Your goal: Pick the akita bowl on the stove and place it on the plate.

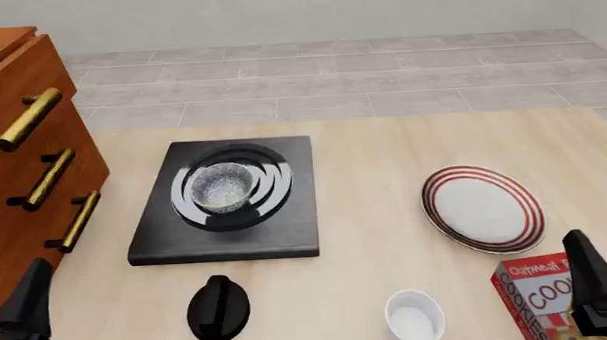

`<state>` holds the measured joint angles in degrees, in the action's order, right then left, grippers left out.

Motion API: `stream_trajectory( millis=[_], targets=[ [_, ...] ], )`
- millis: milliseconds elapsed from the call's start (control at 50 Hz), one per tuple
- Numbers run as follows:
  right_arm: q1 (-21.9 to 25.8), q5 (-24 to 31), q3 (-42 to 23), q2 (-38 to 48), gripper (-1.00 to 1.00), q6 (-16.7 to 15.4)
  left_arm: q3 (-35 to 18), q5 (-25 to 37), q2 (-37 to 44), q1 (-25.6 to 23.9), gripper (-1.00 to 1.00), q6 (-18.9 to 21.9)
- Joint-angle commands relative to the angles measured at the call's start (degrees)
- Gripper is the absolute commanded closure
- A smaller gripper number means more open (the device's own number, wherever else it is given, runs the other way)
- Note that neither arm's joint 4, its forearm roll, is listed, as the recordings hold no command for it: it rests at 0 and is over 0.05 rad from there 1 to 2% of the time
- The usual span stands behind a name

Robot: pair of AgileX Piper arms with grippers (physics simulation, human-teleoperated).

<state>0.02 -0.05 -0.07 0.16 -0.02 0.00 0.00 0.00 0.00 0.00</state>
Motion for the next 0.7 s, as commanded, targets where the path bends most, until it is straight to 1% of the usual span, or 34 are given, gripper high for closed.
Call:
stream_trajectory(
  millis=[20,200,320,360,380,400,420,440,460,480,500,520,540,560,600,620,660,680,700],
  targets=[
    [0.0,-0.1,-0.2,0.3,-1.00,-0.3,0.0,0.0,0.0,0.0,-1.00,0.0],
    [0.3,-0.3,-0.2,0.2,-1.00,-0.8,0.0,0.0,0.0,0.0,-1.00,0.0],
    [0.4,-0.7,-0.3,1.1,-1.00,0.0,0.0,0.0,0.0,0.0,-1.00,0.0],
    [1.1,-3.4,-0.2,4.8,-1.00,-1.1,0.0,0.0,0.0,0.0,-1.00,0.0],
    [1.2,-4.2,-0.2,5.7,-1.00,-0.5,0.0,0.0,0.0,0.0,-1.00,0.0],
    [1.7,-4.8,-0.4,6.4,-1.00,-0.5,0.0,0.0,0.0,0.0,-1.00,0.0],
    [2.8,-6.5,-1.3,8.8,-1.00,-2.8,0.0,0.0,0.0,0.0,-1.00,0.0],
    [2.2,-7.3,-2.1,10.0,-1.00,-1.4,0.0,0.0,0.0,0.0,-1.00,0.0],
    [2.2,-9.2,-3.5,13.2,-1.00,-1.5,0.0,0.0,0.0,0.0,-1.00,0.0],
    [2.2,-10.3,-4.0,14.5,-1.00,-1.9,0.0,0.0,0.0,0.0,-1.00,0.0],
    [2.8,-10.5,-5.6,15.7,-1.00,-1.6,0.0,0.0,0.0,0.0,-1.00,0.0],
    [3.9,-10.9,-6.5,16.9,-1.00,-2.7,0.0,0.0,0.0,0.0,-1.00,0.0],
    [4.4,-12.5,-7.4,19.7,-1.00,-4.6,0.0,0.0,0.0,0.0,-1.00,0.0],
    [4.7,-12.2,-8.1,19.2,-1.00,-4.0,0.0,0.0,0.0,0.0,-1.00,0.0],
    [4.9,-12.9,-8.9,20.9,-1.00,-4.1,0.0,0.0,0.0,0.0,-1.00,0.0],
    [5.1,-13.8,-10.3,23.2,-1.00,-4.2,0.0,0.0,0.0,0.0,-1.00,0.0],
    [5.4,-14.1,-10.6,23.9,-1.00,-3.8,0.0,0.0,0.0,0.0,-1.00,0.0],
    [6.7,-14.1,-11.8,25.0,-1.00,-5.1,0.0,0.0,0.0,0.0,-1.00,0.0],
    [6.8,-13.3,-13.1,24.9,-1.00,-4.3,0.0,0.0,0.0,0.0,-1.00,0.0]
  ],
)
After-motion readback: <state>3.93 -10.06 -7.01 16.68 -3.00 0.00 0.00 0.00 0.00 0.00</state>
